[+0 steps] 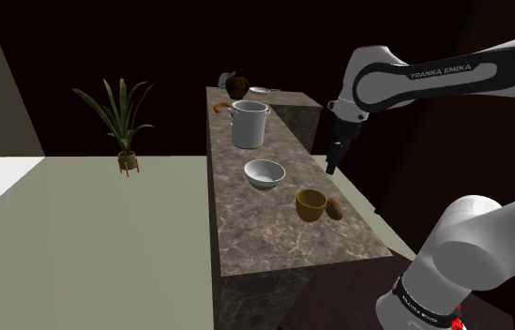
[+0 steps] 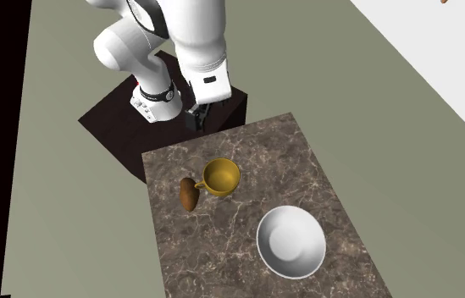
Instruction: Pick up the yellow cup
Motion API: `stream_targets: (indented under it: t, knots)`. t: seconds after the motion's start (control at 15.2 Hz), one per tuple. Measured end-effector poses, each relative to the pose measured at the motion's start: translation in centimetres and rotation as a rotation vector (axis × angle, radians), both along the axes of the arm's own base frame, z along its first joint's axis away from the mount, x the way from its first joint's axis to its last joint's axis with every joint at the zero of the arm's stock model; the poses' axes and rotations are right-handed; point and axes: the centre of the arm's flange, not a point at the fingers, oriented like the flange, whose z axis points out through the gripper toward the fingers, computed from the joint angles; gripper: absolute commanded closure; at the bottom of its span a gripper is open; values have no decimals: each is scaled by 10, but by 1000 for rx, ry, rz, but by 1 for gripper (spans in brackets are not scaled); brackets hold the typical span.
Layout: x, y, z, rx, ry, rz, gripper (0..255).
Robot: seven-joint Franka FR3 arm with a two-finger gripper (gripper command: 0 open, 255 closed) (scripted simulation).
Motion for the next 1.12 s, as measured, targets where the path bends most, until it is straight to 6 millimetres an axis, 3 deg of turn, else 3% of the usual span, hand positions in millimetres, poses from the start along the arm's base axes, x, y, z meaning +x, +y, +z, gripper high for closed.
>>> stream_targets:
  t: [0.86, 1.12]
  knots:
    - [53, -95, -142, 48, -23, -3, 0]
    - [62, -116, -176, 59, -29, -3, 0]
